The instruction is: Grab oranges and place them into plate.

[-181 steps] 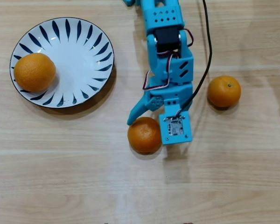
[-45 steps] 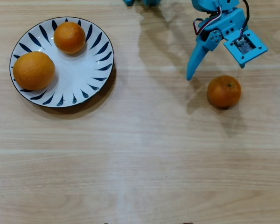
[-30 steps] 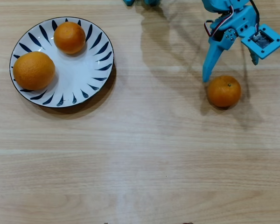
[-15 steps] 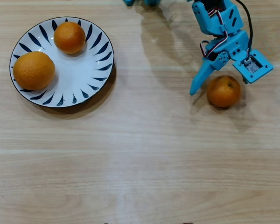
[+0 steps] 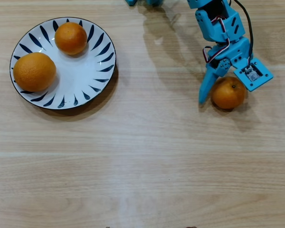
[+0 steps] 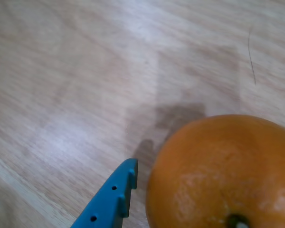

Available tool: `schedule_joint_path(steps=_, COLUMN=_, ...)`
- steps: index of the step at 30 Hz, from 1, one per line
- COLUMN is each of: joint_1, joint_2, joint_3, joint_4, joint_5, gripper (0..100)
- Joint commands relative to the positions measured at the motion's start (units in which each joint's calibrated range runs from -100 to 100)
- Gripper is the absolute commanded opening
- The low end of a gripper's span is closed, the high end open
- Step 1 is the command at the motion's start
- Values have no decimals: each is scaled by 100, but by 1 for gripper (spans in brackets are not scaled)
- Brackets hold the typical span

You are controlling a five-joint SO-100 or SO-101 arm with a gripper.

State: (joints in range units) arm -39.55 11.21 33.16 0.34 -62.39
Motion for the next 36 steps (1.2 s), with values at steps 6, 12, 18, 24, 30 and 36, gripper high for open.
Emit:
schedule_joint_path(steps=6, joint_1=68, joint_2=-48, joint_3=-106, joint_4=-90, joint_5=-55, gripper=42)
schedule_joint_path(steps=12, joint_1=173, joint_2=-487, joint_3=-178, joint_4=-4, joint_5=3, gripper=42)
schedule_joint_path(steps=18, joint_1=544, joint_2=-1400, joint_3=-160, joint_4=821, joint_5=405, gripper=42)
schedule_joint_path(steps=24, joint_1=899, joint_2=-2187, joint_3=-169, joint_4=1921, joint_5=531, gripper=42)
schedule_joint_path(steps=30, joint_1=689, joint_2=-2237, joint_3=-178, joint_4=1990, joint_5=468, gripper=47)
schedule_joint_path(steps=36, joint_1=302, joint_2=-1476, joint_3=-369, joint_4=1981, joint_5=65, gripper=47)
